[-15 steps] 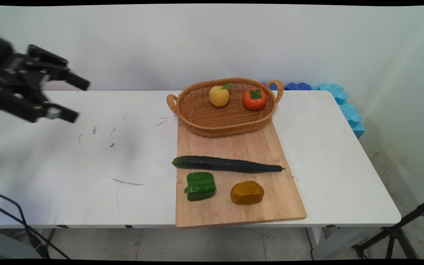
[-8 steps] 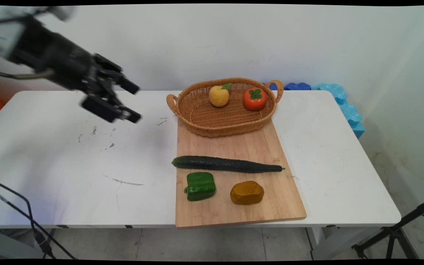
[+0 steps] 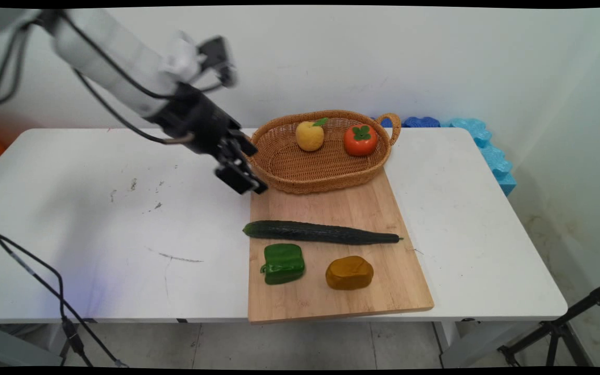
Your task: Pick up the cucumber from the cutting board
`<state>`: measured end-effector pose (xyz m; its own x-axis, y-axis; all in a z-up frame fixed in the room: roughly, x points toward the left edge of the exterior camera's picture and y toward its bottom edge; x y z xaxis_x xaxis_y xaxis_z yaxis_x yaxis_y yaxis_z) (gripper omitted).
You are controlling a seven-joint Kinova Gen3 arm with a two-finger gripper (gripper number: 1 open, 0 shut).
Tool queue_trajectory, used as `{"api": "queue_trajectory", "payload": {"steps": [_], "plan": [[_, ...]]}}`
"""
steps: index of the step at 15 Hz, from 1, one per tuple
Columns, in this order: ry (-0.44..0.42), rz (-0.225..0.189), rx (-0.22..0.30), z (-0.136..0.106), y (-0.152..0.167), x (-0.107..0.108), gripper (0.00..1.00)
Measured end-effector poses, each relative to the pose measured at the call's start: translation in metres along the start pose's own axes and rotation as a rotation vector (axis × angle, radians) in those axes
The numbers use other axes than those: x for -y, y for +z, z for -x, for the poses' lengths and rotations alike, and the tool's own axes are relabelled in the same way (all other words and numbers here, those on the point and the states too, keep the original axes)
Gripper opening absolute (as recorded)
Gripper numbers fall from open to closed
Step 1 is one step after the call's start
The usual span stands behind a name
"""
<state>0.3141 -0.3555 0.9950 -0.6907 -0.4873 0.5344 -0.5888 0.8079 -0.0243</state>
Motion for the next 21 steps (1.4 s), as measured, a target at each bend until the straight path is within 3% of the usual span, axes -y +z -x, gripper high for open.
{"api": "queue_trajectory", "payload": {"steps": [10,21], "plan": [[0.018,0.031,0.102,-0.037,0.131,-0.004,1.0],[0.088,0.045,0.127,-0.045,0.214,-0.018,1.0]]}}
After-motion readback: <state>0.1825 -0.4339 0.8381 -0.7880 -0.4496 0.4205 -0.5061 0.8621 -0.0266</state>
